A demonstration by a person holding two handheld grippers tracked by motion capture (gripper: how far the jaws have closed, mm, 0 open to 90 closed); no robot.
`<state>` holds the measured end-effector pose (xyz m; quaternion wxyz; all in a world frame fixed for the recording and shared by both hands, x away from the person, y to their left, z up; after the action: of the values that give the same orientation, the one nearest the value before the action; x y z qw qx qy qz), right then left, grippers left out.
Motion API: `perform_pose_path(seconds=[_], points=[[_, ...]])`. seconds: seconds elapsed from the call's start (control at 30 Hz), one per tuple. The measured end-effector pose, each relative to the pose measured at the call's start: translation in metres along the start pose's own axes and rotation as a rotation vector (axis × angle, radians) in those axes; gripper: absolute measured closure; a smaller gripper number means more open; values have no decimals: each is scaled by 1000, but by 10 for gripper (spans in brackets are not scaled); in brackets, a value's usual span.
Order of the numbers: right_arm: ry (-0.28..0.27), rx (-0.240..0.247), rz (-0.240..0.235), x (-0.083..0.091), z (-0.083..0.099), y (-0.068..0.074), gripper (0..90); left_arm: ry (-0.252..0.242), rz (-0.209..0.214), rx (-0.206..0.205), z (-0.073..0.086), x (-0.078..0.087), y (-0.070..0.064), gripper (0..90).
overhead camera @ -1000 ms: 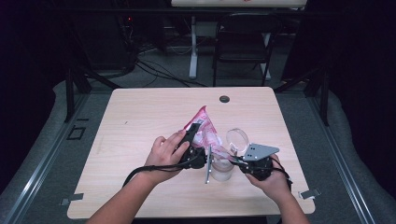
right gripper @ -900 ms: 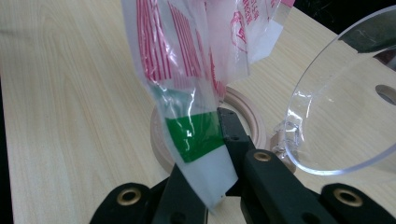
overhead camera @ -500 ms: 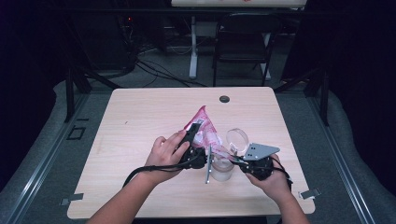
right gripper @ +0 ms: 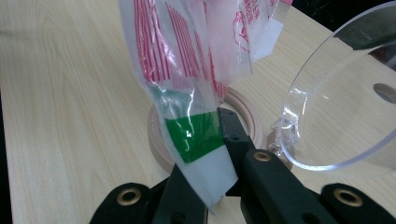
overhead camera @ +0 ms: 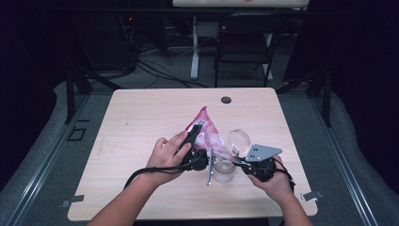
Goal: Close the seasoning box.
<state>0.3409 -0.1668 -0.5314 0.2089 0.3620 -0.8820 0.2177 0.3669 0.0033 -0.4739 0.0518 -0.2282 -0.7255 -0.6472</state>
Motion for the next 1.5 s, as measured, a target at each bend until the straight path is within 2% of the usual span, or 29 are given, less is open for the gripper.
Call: perform_pose_path(seconds=[1.13, 1.5], points=[[12, 5, 4, 2, 3, -1, 900, -14, 5, 1, -4, 0, -1, 653], [21, 17, 14, 1, 2, 0, 900, 1, 35, 22, 2, -2, -5, 659]])
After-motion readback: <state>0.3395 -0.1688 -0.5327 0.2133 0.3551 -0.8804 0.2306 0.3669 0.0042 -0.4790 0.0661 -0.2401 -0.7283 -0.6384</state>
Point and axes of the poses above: each handheld gripper's, and its own axes: x roughly backward along the jaws, z roughly out of its underside, y roughly to its left, the point moved 7 cm from there along -x, roughly forward along the jaws, and after that the axes turned 10 degrees about z, right-handed, at the moved point
